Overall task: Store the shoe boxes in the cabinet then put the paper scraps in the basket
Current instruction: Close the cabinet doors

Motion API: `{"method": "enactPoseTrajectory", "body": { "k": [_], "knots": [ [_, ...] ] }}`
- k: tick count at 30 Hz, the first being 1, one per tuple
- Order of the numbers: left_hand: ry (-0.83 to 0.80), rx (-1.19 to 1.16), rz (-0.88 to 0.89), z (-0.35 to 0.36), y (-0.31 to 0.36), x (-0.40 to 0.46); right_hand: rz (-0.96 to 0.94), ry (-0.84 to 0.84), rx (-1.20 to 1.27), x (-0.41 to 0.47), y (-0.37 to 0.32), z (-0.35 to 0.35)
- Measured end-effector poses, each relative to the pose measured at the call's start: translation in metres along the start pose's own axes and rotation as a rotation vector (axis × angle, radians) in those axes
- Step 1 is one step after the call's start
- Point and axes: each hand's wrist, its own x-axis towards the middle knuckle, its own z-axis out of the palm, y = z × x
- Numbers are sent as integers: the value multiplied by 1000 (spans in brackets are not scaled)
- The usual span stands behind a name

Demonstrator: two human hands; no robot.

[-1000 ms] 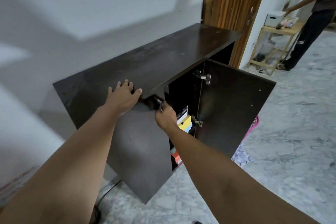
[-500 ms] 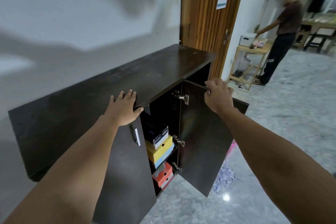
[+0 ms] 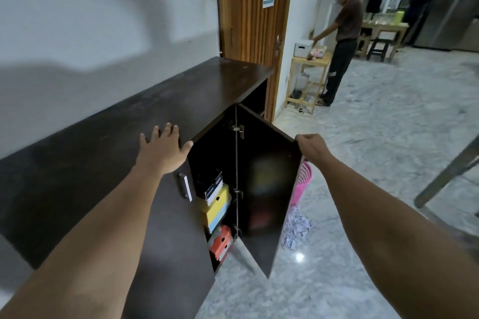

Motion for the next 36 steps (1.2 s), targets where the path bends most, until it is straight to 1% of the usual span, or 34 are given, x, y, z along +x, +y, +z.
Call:
{"method": "enactPoseTrajectory", "body": {
  "k": [2, 5, 7, 11, 16, 19, 22, 26, 28, 31, 32, 33, 36],
  "knots": [
    [-10, -25, -4, -1, 1, 0, 34, -65, 184, -24, 5, 27],
    [0, -36, -5, 1, 1, -1, -43, -140, 261, -58, 9, 85],
    [-3, -48, -1, -1, 1, -2, -121, -137, 248, -76, -2, 119],
    [0, -76, 8, -1, 0, -3, -183, -95, 224, -88, -34, 160],
    [1, -89, 17, -1, 0, -3, -149, -94, 119, -95, -65, 192],
    [4, -105, 24, 0, -1, -3, -148, -92, 120, -96, -81, 209],
    [1, -115, 25, 2, -1, 0, -136, -149, 100, -93, -95, 224],
    [-10, -133, 24, 2, -3, 2, -142, -175, 119, -93, -104, 235],
    [-50, -127, 1, 0, -1, 5, -150, -196, 137, -91, -98, 232],
    [-134, -120, -72, -11, 14, 18, -176, -298, 53, -81, -84, 217],
    [-134, -90, -43, -16, 25, 24, -179, -319, 17, -76, -76, 210],
    [-90, -44, 23, -18, 40, 31, -176, -337, -24, -69, -64, 202],
    [140, 37, 257, -16, 105, 49, -116, -409, -125, -43, -19, 166]
  ]
}}
